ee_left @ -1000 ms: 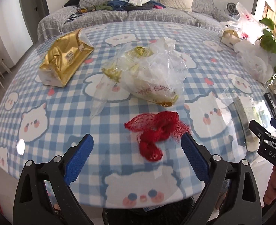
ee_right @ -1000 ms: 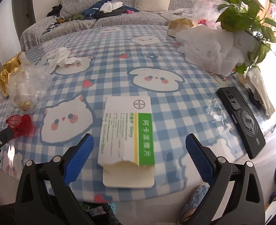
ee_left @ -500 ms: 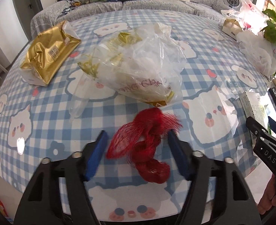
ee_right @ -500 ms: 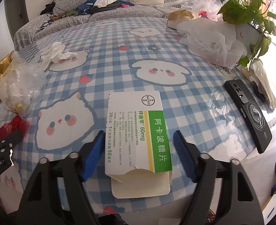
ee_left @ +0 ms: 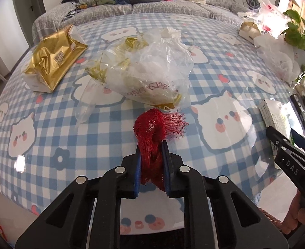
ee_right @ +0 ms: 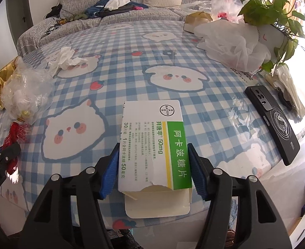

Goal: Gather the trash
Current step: 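Grasp the red mesh net with the left tool while the right tool grasps the white-green medicine box, then carry the red net and medicine box over the trash bin with both tools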

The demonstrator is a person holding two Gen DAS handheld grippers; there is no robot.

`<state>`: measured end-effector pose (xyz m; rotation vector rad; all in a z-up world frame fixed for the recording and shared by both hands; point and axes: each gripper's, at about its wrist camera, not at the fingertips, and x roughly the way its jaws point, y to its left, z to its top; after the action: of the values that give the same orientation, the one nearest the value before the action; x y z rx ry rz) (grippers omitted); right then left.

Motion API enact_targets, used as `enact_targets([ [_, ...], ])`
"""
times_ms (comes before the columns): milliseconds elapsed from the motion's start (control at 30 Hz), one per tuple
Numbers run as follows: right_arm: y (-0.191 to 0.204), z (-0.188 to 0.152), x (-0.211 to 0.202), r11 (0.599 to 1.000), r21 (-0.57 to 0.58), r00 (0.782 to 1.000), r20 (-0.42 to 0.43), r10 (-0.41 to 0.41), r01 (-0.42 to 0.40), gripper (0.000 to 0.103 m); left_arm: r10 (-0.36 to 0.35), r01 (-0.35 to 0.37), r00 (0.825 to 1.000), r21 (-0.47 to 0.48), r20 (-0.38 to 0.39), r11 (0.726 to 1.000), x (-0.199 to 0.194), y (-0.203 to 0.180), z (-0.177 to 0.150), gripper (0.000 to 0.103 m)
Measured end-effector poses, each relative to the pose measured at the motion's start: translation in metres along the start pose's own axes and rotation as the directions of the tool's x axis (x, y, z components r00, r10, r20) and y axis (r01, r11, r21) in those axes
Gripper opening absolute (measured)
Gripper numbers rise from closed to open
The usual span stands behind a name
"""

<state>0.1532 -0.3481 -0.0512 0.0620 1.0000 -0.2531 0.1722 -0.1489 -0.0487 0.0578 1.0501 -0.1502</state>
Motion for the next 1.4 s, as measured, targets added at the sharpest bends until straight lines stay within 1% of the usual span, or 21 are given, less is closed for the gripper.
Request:
enact_targets([
  [267,-0.007,-0.005,-0.014,1.000,-0.002,1.000,0.024,0.009,-0.009,0.059,-0.026,0.026,1.000,0.003,0.017,1.000,-0.018,-0.001,-0.011,0.016],
  [433,-0.012,-0.009,-0.023,1.000,-0.001,0.999,0.035,0.016,-0.016,0.059,-0.028,0.028,0.999,-0.010,0.022,1.000,-0.030,0.000,-0.019,0.016],
  [600,-0.016,-0.014,-0.031,1.000,0.001,0.999,0.044,0.019,-0.019,0.059,-0.046,0.047,0.999,-0.025,0.027,0.999,-0.040,-0.001,-0.029,0.016],
  [767,-0.021,-0.025,-0.039,0.999,-0.004,0.997,0.056,0.050,-0.050,0.059,-0.043,0.044,0.999,-0.028,0.016,0.999,-0.044,-0.003,-0.044,0.016],
  [933,-0.032,-0.041,-0.048,0.998,0.015,0.997,0.054,0.057,-0.058,0.059,-0.052,0.053,0.998,-0.052,0.027,0.997,-0.056,0.003,-0.064,0.016],
  [1200,-0.044,-0.069,-0.069,0.999,0.000,0.996,0.073,0.045,-0.046,0.059,-0.046,0.047,0.999,-0.039,0.028,0.998,-0.068,0.001,-0.094,0.016],
  [1400,-0.048,-0.096,-0.076,0.999,-0.009,0.996,0.068,0.050,-0.049,0.059,-0.052,0.053,0.999,-0.026,0.015,0.998,-0.067,-0.011,-0.119,0.016],
])
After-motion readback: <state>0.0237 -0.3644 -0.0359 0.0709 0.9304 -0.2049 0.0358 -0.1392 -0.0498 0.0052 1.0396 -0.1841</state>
